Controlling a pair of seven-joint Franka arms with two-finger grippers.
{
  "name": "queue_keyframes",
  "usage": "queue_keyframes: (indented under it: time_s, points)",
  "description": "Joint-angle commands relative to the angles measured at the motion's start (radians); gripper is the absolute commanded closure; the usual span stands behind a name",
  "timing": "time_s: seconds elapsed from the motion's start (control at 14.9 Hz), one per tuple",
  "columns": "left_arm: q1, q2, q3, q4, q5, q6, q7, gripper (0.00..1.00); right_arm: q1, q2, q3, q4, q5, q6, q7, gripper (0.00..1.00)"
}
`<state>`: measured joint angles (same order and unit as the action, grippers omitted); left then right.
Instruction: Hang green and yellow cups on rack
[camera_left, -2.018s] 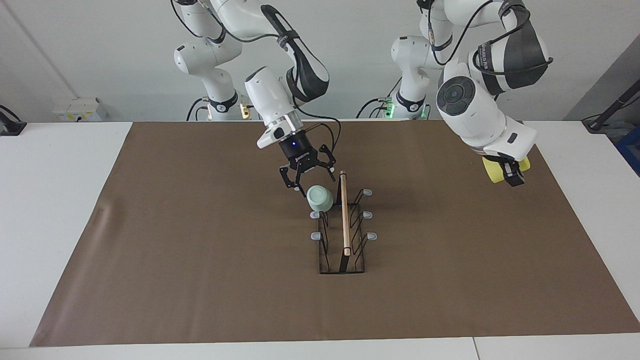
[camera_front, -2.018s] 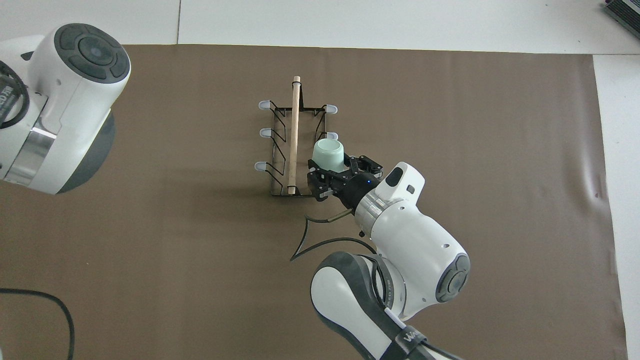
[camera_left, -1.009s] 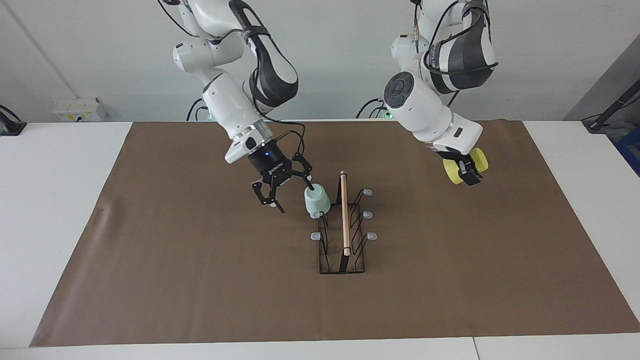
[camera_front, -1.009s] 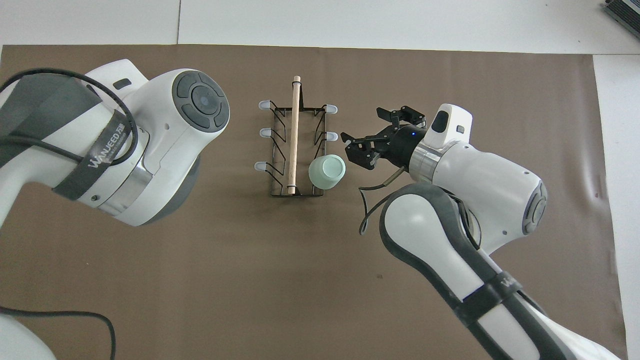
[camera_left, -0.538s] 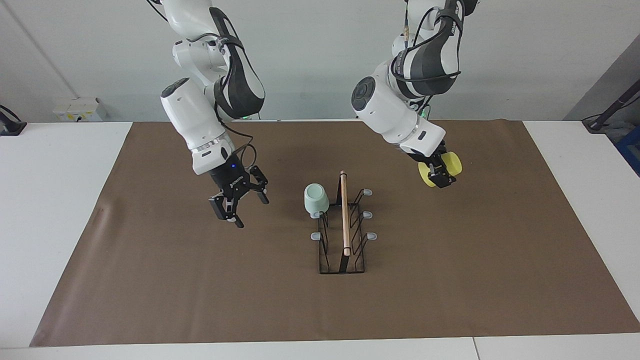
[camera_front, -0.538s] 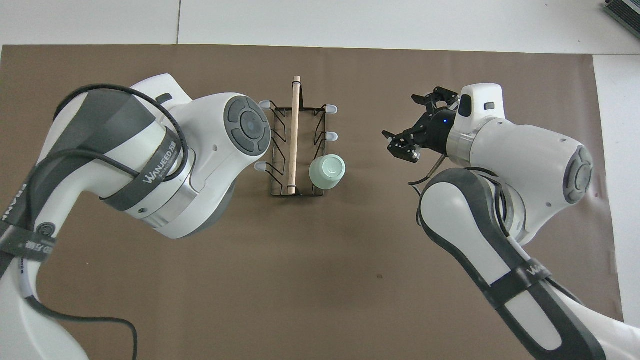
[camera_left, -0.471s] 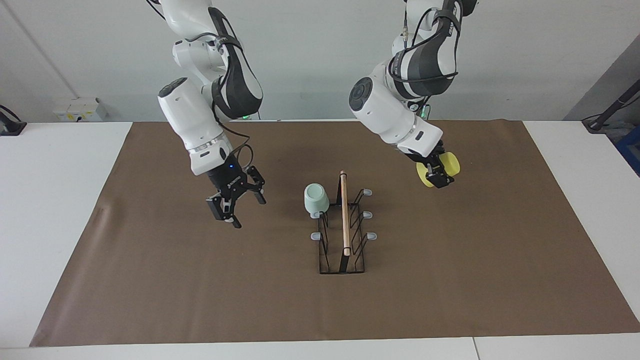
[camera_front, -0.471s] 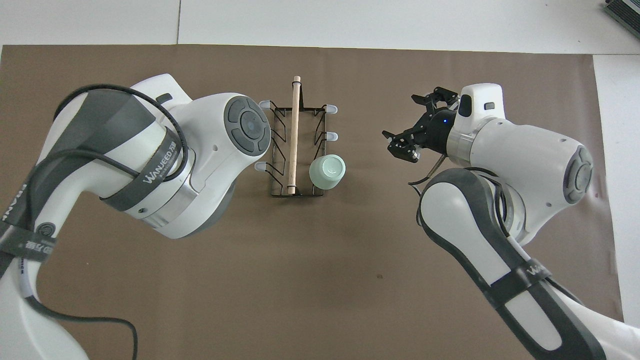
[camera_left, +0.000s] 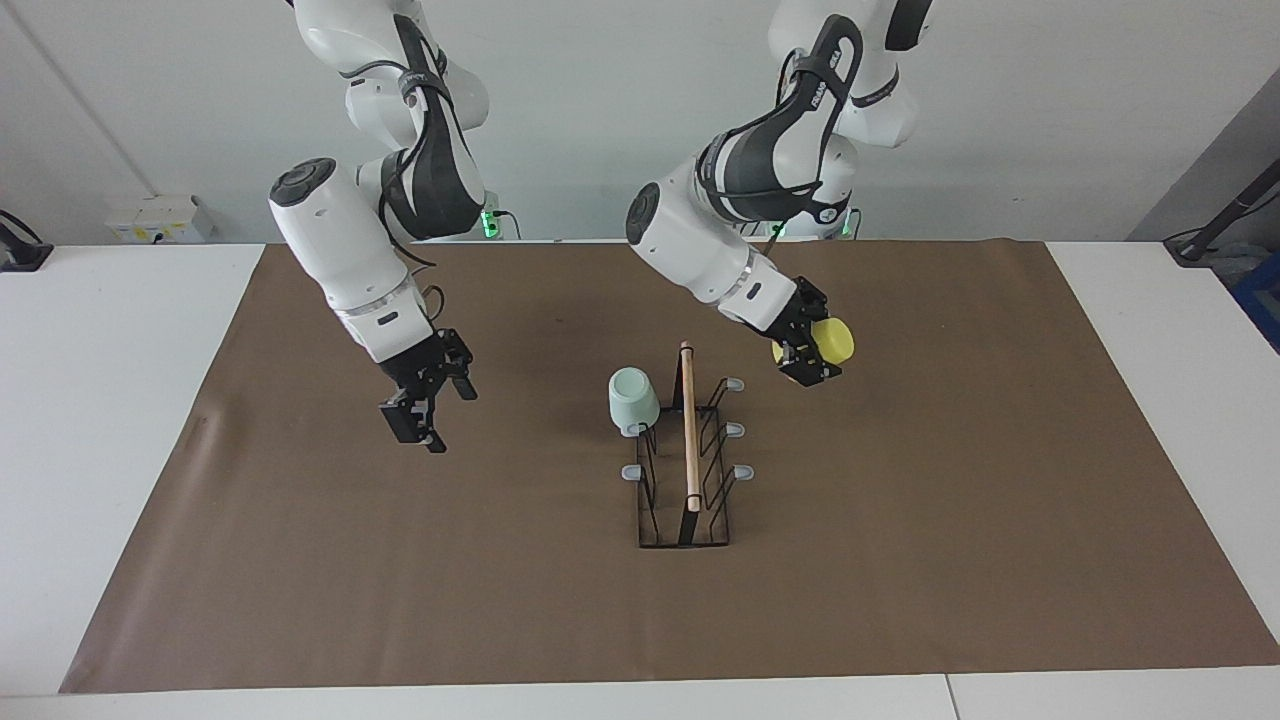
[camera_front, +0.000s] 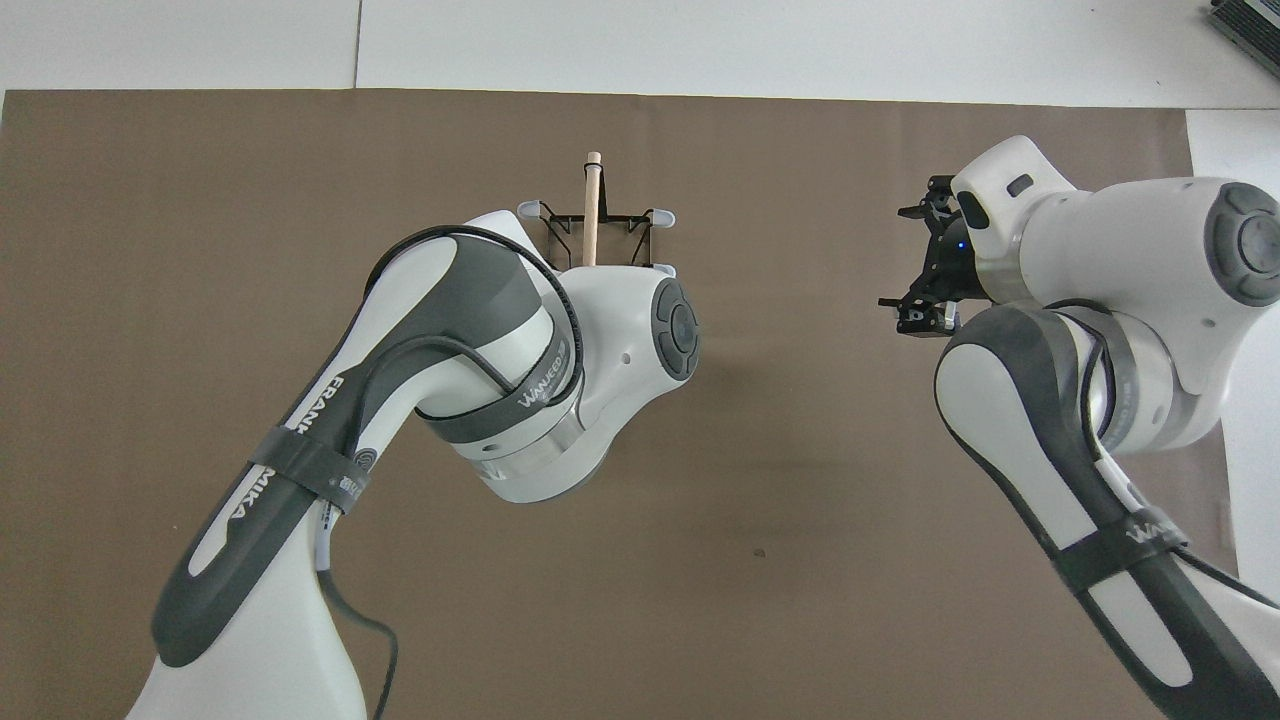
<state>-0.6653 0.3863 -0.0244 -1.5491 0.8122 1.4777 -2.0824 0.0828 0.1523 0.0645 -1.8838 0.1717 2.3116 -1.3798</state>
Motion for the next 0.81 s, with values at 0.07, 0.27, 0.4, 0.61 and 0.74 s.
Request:
queue_keyframes:
  time_s: [0.07, 0.27, 0.4, 0.61, 0.74]
  points:
    - [-0.013, 0.106, 0.020, 0.162, 0.047, -0.054, -0.082, 1.00, -0.017, -0.040, 0.011, 0.058, -0.181, -0.138, -0.036, 0.00]
    - [-0.046, 0.126, 0.020, 0.168, 0.048, -0.073, -0.119, 1.00, -0.017, -0.065, 0.014, 0.100, -0.299, -0.230, -0.039, 0.00]
    - [-0.069, 0.129, 0.020, 0.167, 0.047, -0.074, -0.122, 1.00, -0.015, -0.089, 0.014, 0.103, -0.337, -0.270, -0.045, 0.00]
    - [-0.105, 0.128, 0.018, 0.150, 0.041, -0.080, -0.127, 1.00, -0.020, -0.131, 0.009, 0.129, -0.340, -0.356, -0.038, 0.00]
    - [-0.109, 0.128, 0.017, 0.129, 0.042, -0.074, -0.128, 1.00, -0.044, -0.157, 0.009, 0.129, -0.336, -0.373, -0.009, 0.00]
